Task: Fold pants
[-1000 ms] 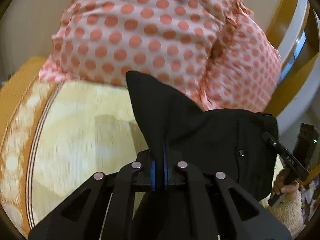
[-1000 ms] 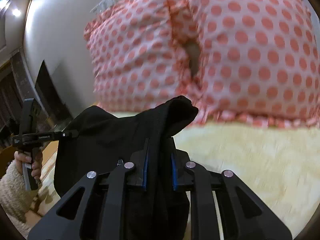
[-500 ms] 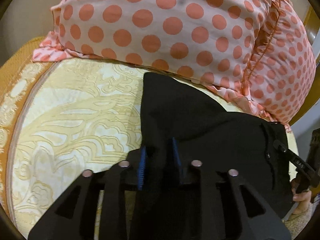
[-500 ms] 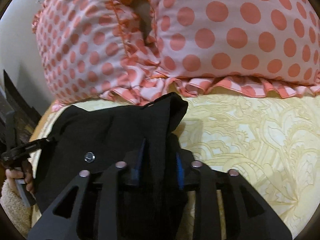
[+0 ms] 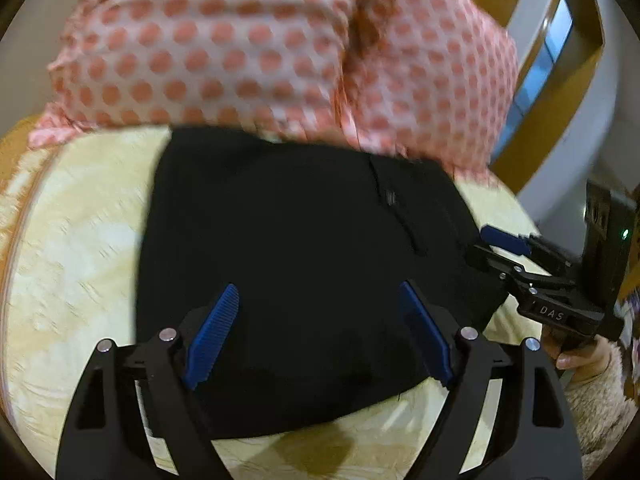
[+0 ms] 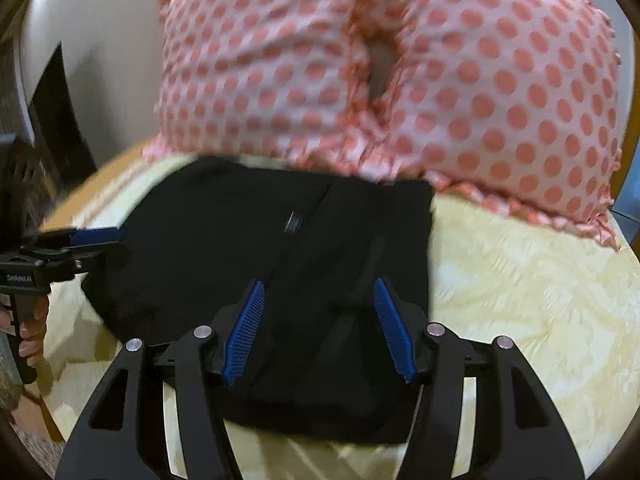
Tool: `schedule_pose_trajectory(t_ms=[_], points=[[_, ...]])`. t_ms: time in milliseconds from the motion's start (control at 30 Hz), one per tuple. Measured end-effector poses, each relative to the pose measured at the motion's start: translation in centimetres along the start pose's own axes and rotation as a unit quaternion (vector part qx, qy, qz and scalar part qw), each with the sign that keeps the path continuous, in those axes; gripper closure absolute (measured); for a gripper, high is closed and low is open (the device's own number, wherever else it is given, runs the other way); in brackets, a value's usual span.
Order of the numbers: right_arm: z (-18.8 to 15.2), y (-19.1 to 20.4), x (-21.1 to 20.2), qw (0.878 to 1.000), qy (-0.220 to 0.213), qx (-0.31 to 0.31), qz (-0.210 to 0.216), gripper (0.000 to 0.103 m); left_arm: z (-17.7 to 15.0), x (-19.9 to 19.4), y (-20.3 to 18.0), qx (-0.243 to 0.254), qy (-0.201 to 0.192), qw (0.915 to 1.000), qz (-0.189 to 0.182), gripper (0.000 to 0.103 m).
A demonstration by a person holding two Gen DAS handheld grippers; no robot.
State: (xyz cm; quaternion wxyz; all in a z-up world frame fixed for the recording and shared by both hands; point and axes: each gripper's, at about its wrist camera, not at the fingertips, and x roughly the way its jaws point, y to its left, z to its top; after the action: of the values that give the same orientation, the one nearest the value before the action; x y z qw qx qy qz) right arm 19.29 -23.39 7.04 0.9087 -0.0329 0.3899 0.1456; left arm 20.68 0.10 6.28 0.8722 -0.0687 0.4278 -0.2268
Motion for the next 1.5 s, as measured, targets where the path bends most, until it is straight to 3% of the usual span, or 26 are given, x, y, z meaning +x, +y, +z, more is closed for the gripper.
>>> schedule_pose_trajectory(t_ms=[33, 67, 167, 267, 300, 367, 500, 800, 1267, 1500], points=[[-0.6, 0.0, 1.2, 0.999, 0.031, 0.005, -0.009, 0.044, -0.2, 0.8, 0.1, -0.003, 0.015, 0.9999, 0.007, 0.021], [-0.9, -0.1, 1.7, 0.999, 0.034, 0.012, -0.008, 0.043, -0.5, 1.8, 0.3, -0.007, 0.031, 0.9994, 0.015, 0.021], [-1.2, 0.0, 1.6, 0.999, 0.031, 0.02, -0.014, 0.04, -0.4, 2.0, -0.1, 0.007, 0.023, 0.9992, 0.034, 0.02], [-1.5, -0.6, -0.3, 0.998, 0.01, 0.067, -0.019, 0.037, -0.8, 0.7, 0.1, -0.021, 0.024, 0.9986, 0.042, 0.018], [-1.6, -0.8, -1.1, 0.997, 0.0, 0.081, -0.021, 0.024, -1.1, -0.2, 0.2, -0.026, 0.018, 0.9985, 0.045, 0.015], [-2.7, -1.2, -3.4, 0.993, -0.031, 0.111, -0.039, 0.01, -2.0, -2.5, 0.2, -0.028, -0.006, 0.9972, 0.069, 0.005], [-5.6, -0.2, -5.5, 0.99, -0.052, 0.122, -0.041, 0.01, -5.3, -6.2, 0.1, -0.012, -0.033, 0.9917, 0.124, 0.003], [-10.7, 6.0, -6.1, 0.995, -0.052, 0.063, -0.056, 0.007, -12.3, -7.9, -1.1, -0.004, -0.035, 0.9856, 0.165, 0.002], [-12.8, 7.7, -5.6, 0.994, -0.051, 0.069, -0.067, 0.007, -14.5, -7.0, -2.3, 0.02, -0.047, 0.9774, 0.205, 0.002], [-13.1, 8.1, -5.2, 0.994, -0.04, 0.064, -0.084, 0.001, -15.1, -7.0, -2.5, 0.015, -0.065, 0.9744, 0.215, 0.002]])
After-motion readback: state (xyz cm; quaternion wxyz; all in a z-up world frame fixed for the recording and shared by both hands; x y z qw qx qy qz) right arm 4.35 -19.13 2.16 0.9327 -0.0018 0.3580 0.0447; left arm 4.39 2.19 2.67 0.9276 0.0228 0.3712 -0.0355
